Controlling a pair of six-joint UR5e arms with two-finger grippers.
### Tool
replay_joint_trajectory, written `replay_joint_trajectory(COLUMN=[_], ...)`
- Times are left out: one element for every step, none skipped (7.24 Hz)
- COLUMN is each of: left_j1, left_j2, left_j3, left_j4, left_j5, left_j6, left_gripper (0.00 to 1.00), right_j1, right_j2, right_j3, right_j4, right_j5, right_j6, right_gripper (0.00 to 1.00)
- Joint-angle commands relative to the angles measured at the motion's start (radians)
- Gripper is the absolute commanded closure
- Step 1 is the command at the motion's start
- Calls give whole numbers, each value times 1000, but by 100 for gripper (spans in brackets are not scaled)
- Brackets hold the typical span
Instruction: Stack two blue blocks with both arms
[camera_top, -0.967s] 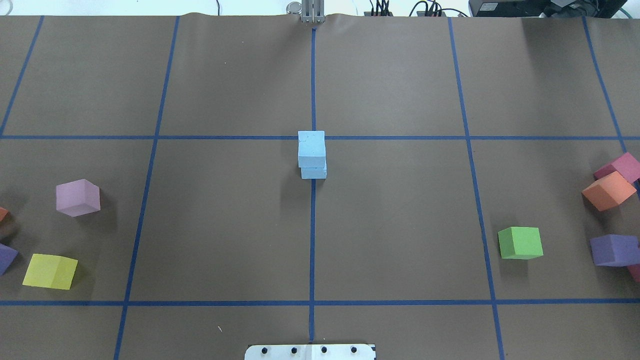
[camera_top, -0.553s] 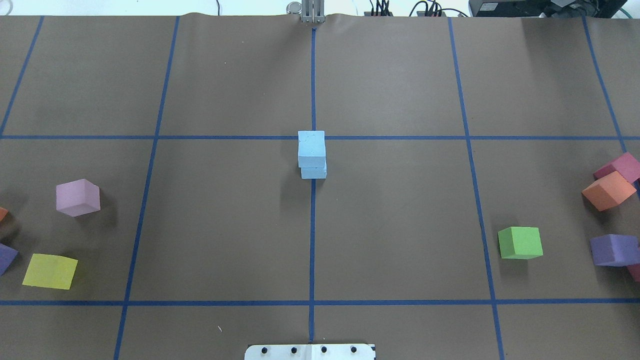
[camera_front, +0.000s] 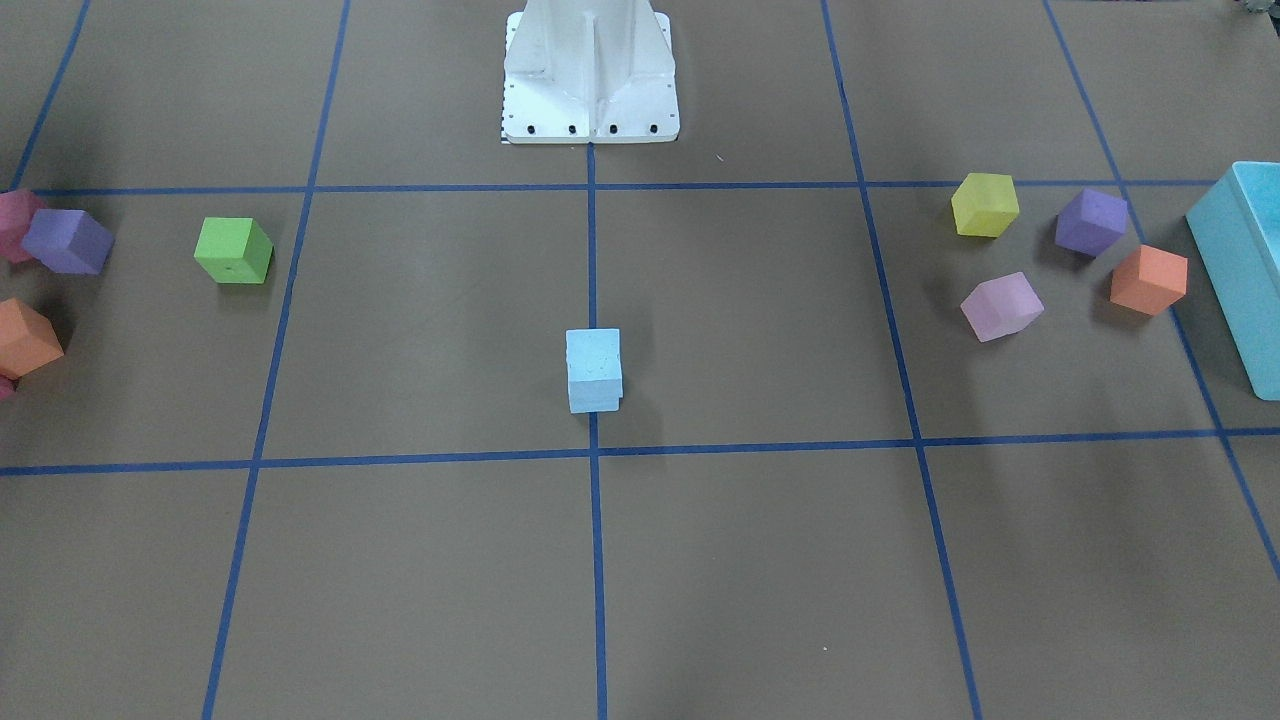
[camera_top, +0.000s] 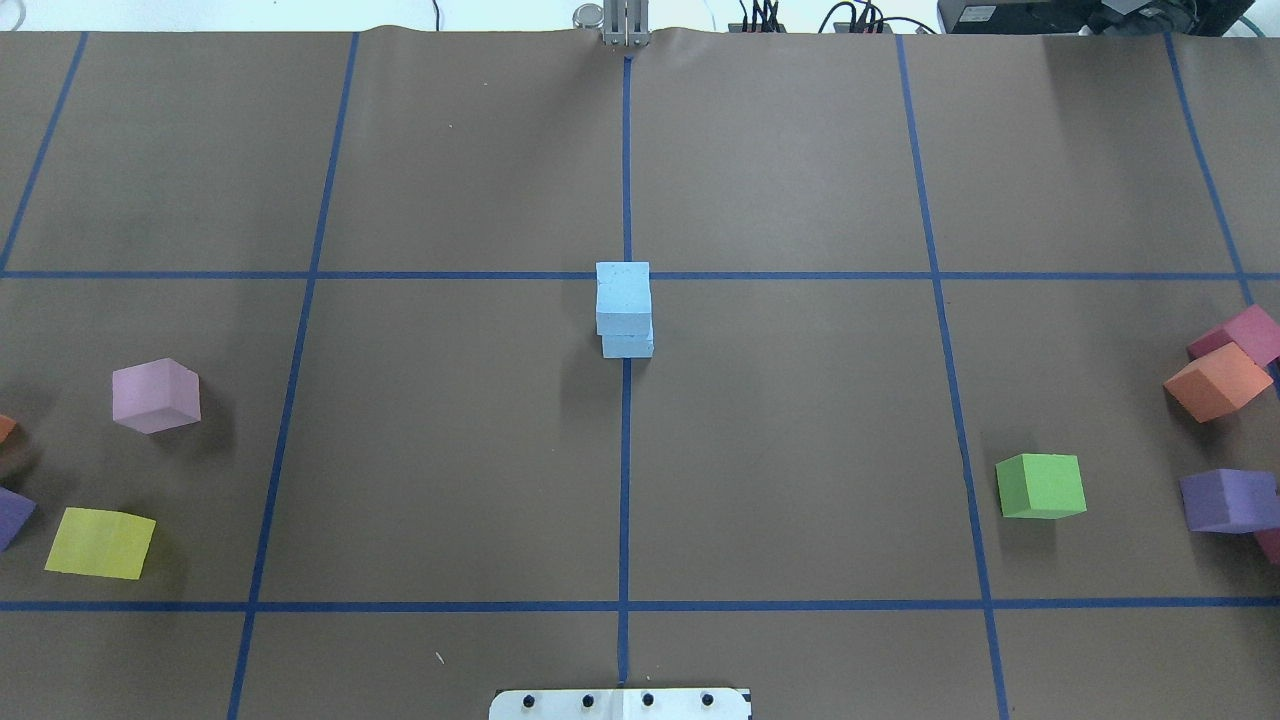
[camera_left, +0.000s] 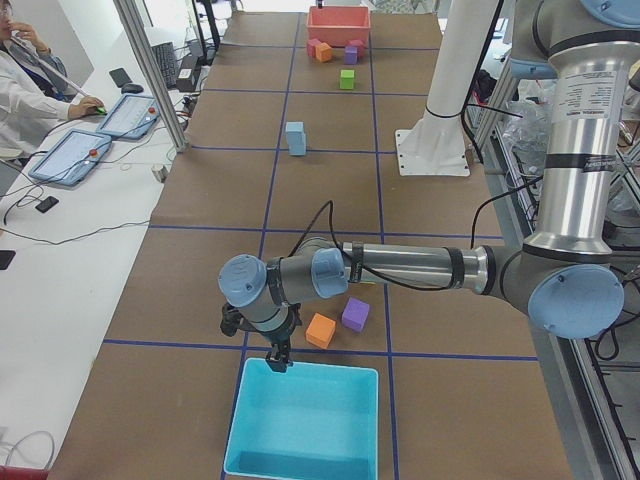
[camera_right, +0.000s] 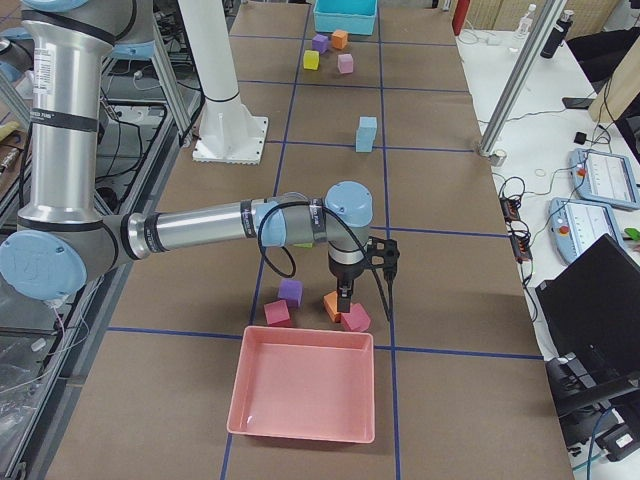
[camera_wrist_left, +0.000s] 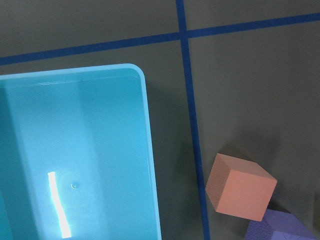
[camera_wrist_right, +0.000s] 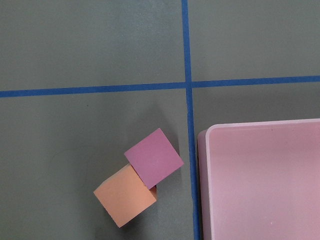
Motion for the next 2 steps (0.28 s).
replay_joint_trajectory(left_j1=[0, 0], left_j2=[2, 3], left_j3=[-1, -1], left_j4=[-3, -3], left_j5=[0, 0], left_j6=[-2, -1], left_gripper=[1, 1], right_j1=[0, 0], right_j2=[3, 4], right_j3=[0, 0], right_j4=[1, 0], right_j5=[-1, -1], right_j6=[0, 0], right_gripper=[0, 0])
